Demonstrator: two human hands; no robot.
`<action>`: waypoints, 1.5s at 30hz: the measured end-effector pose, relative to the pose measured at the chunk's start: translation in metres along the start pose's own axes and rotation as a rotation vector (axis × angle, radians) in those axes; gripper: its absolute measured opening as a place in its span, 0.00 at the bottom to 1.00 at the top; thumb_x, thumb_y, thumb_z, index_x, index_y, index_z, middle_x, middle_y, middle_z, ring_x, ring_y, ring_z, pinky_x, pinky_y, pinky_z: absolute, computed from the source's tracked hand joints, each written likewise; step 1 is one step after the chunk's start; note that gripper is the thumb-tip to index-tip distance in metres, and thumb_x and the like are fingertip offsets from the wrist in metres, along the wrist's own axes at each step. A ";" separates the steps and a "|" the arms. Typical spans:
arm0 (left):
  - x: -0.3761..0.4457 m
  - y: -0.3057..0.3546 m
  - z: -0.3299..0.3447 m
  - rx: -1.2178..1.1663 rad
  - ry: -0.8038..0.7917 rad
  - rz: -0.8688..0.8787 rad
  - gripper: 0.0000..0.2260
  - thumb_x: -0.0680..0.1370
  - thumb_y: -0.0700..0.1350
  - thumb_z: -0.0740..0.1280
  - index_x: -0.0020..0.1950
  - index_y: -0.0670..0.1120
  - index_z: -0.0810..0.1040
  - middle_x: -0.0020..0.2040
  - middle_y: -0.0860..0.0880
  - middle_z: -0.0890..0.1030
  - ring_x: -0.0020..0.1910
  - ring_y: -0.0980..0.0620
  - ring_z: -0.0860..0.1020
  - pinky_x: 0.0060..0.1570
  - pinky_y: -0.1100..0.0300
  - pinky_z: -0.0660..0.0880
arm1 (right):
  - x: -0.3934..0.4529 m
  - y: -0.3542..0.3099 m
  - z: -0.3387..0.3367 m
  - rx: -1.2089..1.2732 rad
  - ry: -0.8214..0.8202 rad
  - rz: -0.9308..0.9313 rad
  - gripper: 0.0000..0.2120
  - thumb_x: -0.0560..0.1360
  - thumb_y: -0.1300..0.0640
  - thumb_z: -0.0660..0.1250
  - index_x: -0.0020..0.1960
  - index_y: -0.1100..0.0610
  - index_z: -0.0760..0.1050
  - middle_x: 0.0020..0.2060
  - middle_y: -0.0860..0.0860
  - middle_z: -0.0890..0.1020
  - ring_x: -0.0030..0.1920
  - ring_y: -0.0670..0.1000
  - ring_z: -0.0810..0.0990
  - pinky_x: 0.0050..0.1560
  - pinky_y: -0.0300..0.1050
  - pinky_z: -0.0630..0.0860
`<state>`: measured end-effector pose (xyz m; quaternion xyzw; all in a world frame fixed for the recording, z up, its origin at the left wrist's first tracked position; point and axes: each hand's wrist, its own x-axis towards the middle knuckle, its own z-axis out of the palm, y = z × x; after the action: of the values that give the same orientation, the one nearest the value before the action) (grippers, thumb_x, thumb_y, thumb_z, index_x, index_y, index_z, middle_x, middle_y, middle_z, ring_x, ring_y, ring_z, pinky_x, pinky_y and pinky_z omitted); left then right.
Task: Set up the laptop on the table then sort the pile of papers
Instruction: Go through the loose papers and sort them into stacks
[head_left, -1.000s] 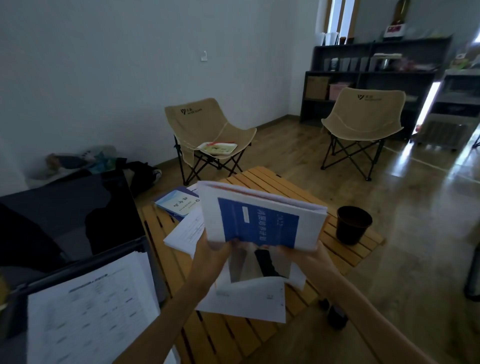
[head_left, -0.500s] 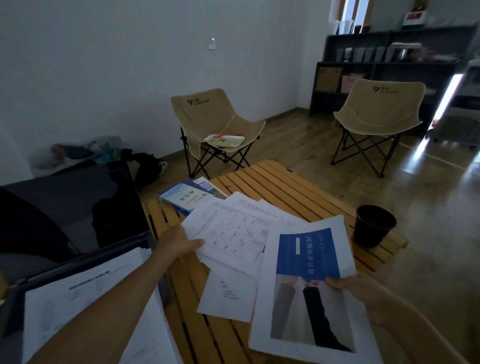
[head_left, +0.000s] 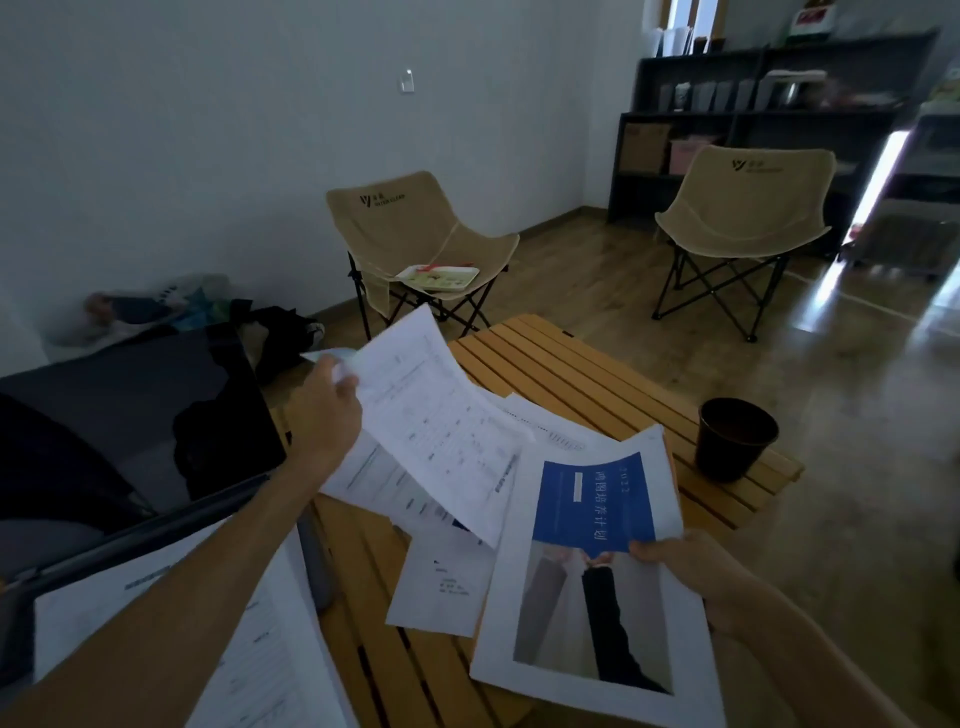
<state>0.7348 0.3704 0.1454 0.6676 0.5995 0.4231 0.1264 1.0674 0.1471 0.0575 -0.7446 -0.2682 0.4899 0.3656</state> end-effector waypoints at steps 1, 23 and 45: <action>0.005 0.016 -0.014 -0.043 0.032 0.045 0.09 0.81 0.42 0.61 0.58 0.38 0.73 0.54 0.40 0.78 0.52 0.43 0.76 0.50 0.52 0.73 | -0.002 0.000 0.000 0.015 0.002 0.000 0.15 0.76 0.61 0.71 0.60 0.60 0.72 0.54 0.60 0.81 0.53 0.60 0.82 0.58 0.62 0.77; -0.045 0.040 -0.003 0.945 -0.592 0.027 0.30 0.77 0.51 0.64 0.74 0.42 0.58 0.66 0.38 0.70 0.62 0.40 0.72 0.57 0.50 0.73 | -0.020 0.009 0.002 0.141 -0.003 -0.054 0.16 0.74 0.62 0.73 0.59 0.57 0.74 0.52 0.56 0.82 0.51 0.56 0.81 0.47 0.49 0.77; -0.109 0.129 0.094 0.116 -1.040 0.579 0.07 0.76 0.46 0.70 0.44 0.48 0.71 0.42 0.52 0.75 0.41 0.54 0.74 0.42 0.59 0.72 | -0.020 0.008 0.000 0.187 0.030 0.010 0.13 0.82 0.50 0.63 0.61 0.56 0.71 0.51 0.57 0.81 0.51 0.56 0.82 0.47 0.49 0.78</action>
<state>0.9005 0.2711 0.1301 0.9291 0.2748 0.0247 0.2462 1.0607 0.1273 0.0614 -0.7159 -0.2119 0.5033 0.4351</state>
